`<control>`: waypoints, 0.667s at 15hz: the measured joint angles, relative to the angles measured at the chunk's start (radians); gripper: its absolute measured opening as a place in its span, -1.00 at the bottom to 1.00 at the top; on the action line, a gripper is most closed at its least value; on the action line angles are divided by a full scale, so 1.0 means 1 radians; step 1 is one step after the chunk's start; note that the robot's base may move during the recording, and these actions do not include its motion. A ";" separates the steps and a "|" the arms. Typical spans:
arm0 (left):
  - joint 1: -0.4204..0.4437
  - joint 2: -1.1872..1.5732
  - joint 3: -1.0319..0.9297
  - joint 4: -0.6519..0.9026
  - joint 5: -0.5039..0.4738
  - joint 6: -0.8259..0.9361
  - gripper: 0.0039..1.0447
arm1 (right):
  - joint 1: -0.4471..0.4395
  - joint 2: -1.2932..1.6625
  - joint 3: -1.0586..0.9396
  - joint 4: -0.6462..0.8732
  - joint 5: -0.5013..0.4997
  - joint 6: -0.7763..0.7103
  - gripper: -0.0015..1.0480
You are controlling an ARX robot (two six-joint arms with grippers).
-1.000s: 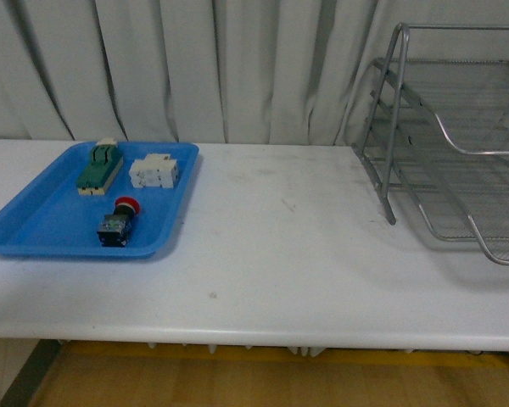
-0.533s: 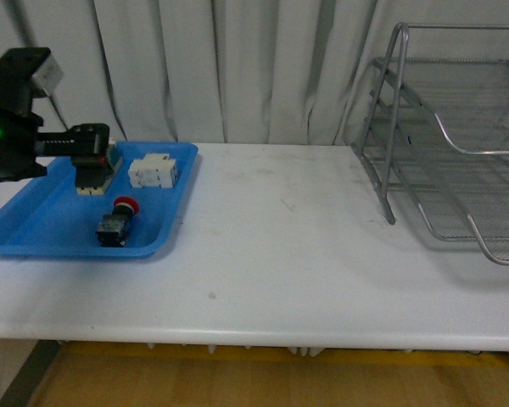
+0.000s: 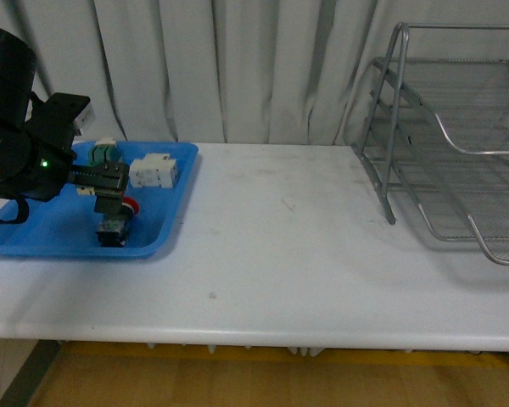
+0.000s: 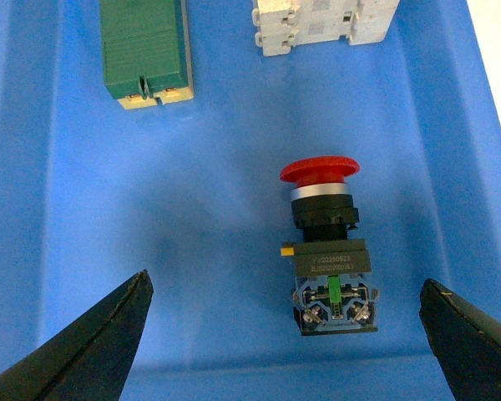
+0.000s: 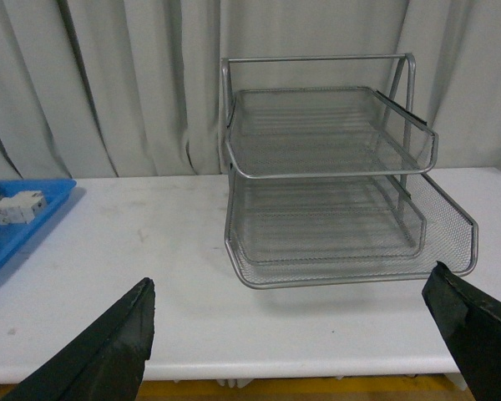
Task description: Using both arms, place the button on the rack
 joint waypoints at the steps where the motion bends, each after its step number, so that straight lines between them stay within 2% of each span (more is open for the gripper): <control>1: 0.000 0.026 0.026 -0.007 0.000 -0.004 0.88 | 0.000 0.000 0.000 0.000 0.000 0.000 0.87; 10: -0.003 0.213 0.166 -0.054 0.011 -0.077 0.88 | 0.000 0.000 0.000 0.000 0.000 0.000 0.87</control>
